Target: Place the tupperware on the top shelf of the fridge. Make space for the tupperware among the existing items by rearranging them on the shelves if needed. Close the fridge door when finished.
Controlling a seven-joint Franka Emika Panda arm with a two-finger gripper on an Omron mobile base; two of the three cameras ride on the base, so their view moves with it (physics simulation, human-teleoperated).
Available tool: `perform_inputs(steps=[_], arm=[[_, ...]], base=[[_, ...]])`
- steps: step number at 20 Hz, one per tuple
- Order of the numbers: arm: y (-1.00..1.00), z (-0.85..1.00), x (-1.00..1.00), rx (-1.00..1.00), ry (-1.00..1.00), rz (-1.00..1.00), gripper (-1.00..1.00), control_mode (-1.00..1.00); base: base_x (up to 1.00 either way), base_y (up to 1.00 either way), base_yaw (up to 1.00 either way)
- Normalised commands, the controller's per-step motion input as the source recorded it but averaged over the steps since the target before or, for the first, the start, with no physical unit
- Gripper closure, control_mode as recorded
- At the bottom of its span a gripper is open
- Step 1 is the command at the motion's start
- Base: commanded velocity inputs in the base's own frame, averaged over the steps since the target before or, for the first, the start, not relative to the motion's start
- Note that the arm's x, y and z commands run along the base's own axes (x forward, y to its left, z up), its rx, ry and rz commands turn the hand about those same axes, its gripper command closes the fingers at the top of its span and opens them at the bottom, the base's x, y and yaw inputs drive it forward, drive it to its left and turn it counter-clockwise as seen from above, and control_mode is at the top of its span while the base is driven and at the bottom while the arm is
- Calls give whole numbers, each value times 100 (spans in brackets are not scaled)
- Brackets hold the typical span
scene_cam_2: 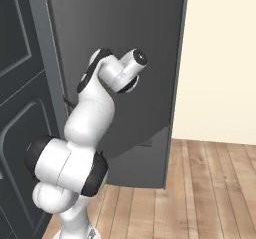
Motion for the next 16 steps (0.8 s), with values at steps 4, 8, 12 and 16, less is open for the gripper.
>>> perform_inputs(steps=[4,8,12,16], arm=[[100,-4,30,-26,-21,-5,-100,-100],[100,0,23,-19,-22,-6,-100,-100],[91,0,34,-12,-12,-11,-100,-100],[7,-21,47,-4,5,-15,-100,-100]], base=[[0,0,0],[0,0,0],[0,0,0],[0,0,0]])
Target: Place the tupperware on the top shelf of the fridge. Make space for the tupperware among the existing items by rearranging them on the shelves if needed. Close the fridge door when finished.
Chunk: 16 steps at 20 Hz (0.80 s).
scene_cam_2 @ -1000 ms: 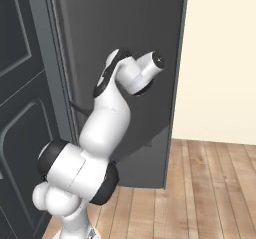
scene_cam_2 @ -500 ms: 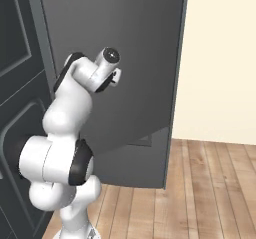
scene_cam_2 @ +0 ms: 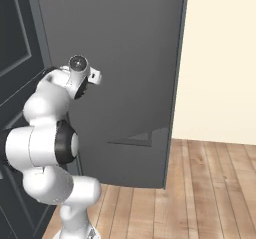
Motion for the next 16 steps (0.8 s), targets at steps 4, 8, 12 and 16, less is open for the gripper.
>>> perform_inputs(steps=[4,8,12,16], arm=[[0,-42,59,-5,7,-13,-100,-100],[2,-42,53,-4,11,-12,-100,-100],[19,-42,64,-5,13,-9,-100,-100],[31,-39,75,-5,9,-8,-100,-100]], base=[[0,0,0],[0,0,0],[0,0,0],[0,0,0]])
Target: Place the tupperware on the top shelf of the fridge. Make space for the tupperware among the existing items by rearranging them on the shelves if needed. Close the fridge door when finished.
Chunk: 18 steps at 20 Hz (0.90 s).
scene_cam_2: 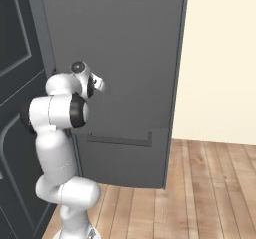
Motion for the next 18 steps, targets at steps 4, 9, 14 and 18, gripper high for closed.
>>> perform_inputs(steps=[4,9,14,18], arm=[[33,-7,79,-4,0,-11,-100,-100],[28,-29,67,-5,-1,-14,-100,-100],[9,-49,54,-7,5,-21,-100,-100],[2,-54,62,-8,20,-24,-100,-100]], base=[[0,0,0],[0,0,0],[0,0,0],[0,0,0]])
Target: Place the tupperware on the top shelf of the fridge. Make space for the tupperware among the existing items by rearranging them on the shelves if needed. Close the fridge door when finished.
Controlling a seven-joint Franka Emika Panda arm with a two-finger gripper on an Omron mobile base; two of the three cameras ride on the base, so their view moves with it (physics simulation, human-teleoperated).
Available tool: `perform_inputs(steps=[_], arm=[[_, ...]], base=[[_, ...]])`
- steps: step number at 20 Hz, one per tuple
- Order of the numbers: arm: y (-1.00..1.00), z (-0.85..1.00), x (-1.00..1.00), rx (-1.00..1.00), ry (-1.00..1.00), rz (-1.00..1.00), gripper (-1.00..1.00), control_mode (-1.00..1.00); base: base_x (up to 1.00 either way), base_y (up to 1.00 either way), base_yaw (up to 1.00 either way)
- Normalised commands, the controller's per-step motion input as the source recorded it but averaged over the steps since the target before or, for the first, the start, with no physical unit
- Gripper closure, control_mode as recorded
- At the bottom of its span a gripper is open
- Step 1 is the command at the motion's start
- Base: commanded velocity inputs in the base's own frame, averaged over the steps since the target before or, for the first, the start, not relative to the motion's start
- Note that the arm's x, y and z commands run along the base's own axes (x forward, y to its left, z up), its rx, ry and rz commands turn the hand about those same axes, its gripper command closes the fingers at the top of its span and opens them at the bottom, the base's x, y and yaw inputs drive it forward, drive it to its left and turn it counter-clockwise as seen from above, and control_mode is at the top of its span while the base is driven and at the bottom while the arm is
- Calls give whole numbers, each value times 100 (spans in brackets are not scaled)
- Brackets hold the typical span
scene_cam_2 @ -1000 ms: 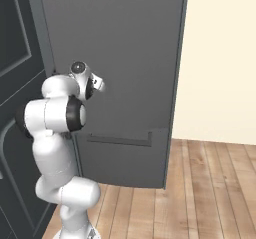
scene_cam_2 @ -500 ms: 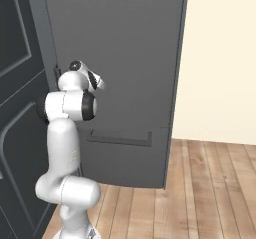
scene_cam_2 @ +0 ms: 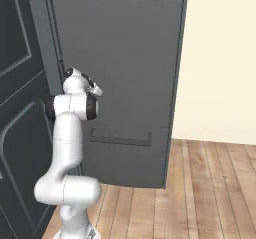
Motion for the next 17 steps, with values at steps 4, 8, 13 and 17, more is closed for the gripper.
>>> perform_inputs(steps=[4,8,13,17], arm=[[0,-45,79,-8,16,-27,-100,-100],[0,-23,100,-4,12,-31,-100,-100],[0,-34,99,-5,15,-33,-100,-100],[0,-15,70,-6,10,-27,-100,-100]], base=[[0,0,0],[0,0,0],[0,0,0],[0,0,0]])
